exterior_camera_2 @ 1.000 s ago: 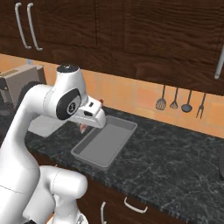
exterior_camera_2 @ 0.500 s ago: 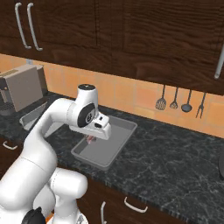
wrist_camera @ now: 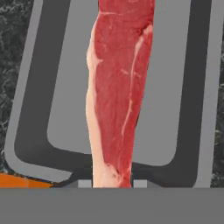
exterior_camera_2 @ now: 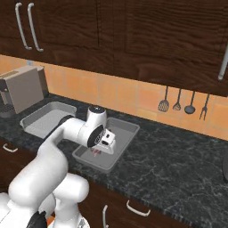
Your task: Place one avocado and one steak in each tupperware on the nearby counter, to pack two identical lunches.
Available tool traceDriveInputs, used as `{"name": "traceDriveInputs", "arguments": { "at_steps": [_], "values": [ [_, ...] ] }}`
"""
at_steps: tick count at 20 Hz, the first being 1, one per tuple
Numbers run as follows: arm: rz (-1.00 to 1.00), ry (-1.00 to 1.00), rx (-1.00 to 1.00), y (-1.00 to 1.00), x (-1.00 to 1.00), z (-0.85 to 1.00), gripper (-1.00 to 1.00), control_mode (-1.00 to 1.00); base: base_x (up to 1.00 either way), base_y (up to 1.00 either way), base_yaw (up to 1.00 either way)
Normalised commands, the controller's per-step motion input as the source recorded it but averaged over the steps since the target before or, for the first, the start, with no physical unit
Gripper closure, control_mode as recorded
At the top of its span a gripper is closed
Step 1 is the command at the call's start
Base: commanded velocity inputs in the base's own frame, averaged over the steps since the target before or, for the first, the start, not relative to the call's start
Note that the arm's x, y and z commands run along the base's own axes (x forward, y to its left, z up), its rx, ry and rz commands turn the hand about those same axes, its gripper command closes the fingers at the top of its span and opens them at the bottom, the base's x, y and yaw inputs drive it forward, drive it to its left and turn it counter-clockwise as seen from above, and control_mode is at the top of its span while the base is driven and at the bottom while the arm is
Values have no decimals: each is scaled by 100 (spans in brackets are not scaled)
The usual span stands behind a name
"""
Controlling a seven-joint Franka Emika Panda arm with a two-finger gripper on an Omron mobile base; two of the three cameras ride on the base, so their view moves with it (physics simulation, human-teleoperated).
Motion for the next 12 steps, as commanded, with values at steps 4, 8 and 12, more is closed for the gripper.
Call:
{"name": "traceDriveInputs", "arguments": {
  "at_steps": [4,8,12],
  "values": [
    [0,4,0,0,41,-43,100,-100,0,0,0],
    [0,0,0,0,44,-29,100,-100,0,0,0],
    [0,0,0,-2,46,-15,100,-100,0,0,0]
  ]
}}
